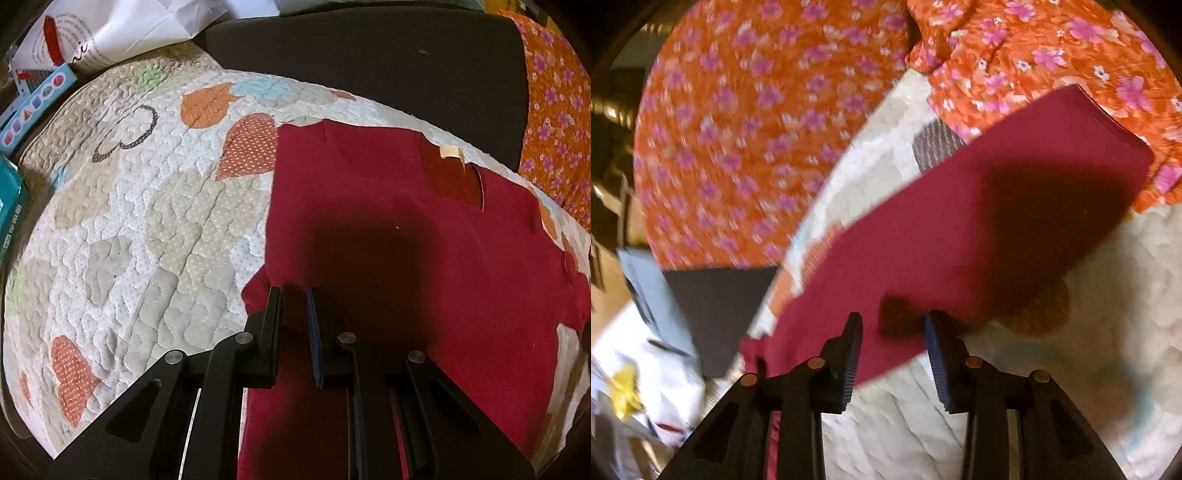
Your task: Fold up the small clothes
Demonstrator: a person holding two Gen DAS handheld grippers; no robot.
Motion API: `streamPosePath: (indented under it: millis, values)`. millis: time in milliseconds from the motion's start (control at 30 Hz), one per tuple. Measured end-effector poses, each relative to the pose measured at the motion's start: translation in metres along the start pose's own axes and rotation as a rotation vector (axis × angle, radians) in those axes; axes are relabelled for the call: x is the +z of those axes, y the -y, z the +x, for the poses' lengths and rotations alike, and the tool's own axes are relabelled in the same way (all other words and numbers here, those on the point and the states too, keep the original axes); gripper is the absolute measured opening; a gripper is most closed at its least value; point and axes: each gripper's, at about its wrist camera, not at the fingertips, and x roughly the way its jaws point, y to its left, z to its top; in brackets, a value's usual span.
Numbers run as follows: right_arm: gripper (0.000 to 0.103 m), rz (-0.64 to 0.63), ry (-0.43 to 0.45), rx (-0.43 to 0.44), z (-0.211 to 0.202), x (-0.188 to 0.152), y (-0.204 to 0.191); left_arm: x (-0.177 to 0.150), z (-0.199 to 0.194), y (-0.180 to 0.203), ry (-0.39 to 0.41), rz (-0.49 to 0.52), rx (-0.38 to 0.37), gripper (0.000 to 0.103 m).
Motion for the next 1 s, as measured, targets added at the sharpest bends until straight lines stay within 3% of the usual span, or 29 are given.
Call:
streamPosePath:
  millis: [33,167,267,333,400,433,467,533,633,733,767,800,833,933,1000]
  values:
    - [0.004,-0.046,0.013,-0.005,-0.007,0.001,-0.012,0.001,-0.001,-0.003,0.001,-0.014,-0.002,0.013]
    - [0.003,-0.404,0.125,0.002,-0.045,-0.010,-0.101,0.005,-0.007,-0.012,0.018,-0.056,-0.020,0.013]
    - [0.003,-0.471,0.073,0.032,-0.049,-0.022,-0.132,0.005,-0.011,-0.011,0.021,-0.049,-0.025,0.013]
    - [0.004,-0.409,0.027,0.034,-0.045,-0.025,-0.124,0.004,-0.012,-0.011,0.016,-0.046,-0.035,0.013]
    - [0.016,-0.316,0.012,-0.003,-0.035,-0.031,-0.100,0.003,-0.014,-0.010,0.019,-0.042,-0.037,0.013]
    - [0.036,-0.273,-0.001,-0.040,-0.029,-0.034,-0.085,0.003,-0.014,-0.009,0.019,-0.037,-0.035,0.013]
    - [0.044,-0.212,-0.028,-0.065,-0.020,-0.036,-0.068,0.003,-0.014,-0.008,0.019,-0.034,-0.034,0.013]
    - [0.044,-0.101,-0.069,-0.061,-0.009,-0.035,-0.039,0.003,-0.012,-0.007,0.019,-0.035,-0.031,0.013]
    - [0.044,0.001,-0.010,-0.083,-0.003,-0.025,-0.009,0.002,-0.010,-0.005,0.009,-0.030,-0.028,0.013]
    - [0.044,0.128,0.041,0.011,0.006,-0.013,0.011,0.002,-0.008,-0.003,0.001,-0.022,-0.032,0.013]
    - [0.037,0.134,0.042,0.020,0.008,-0.009,0.010,0.002,-0.009,-0.003,0.003,-0.020,-0.033,0.013]
    - [0.029,0.100,0.020,0.004,0.011,-0.005,0.002,0.003,-0.010,-0.004,0.005,-0.024,-0.035,0.013]
    - [0.013,0.052,0.014,-0.008,0.009,-0.004,-0.010,0.004,-0.011,-0.006,0.009,-0.034,-0.038,0.013]
    - [0.011,-0.241,0.104,-0.016,-0.018,-0.011,-0.084,0.010,-0.016,-0.017,0.025,-0.084,-0.049,0.013]
    - [0.011,-0.417,0.126,0.024,-0.025,-0.027,-0.139,0.012,-0.019,-0.023,0.035,-0.119,-0.064,0.013]
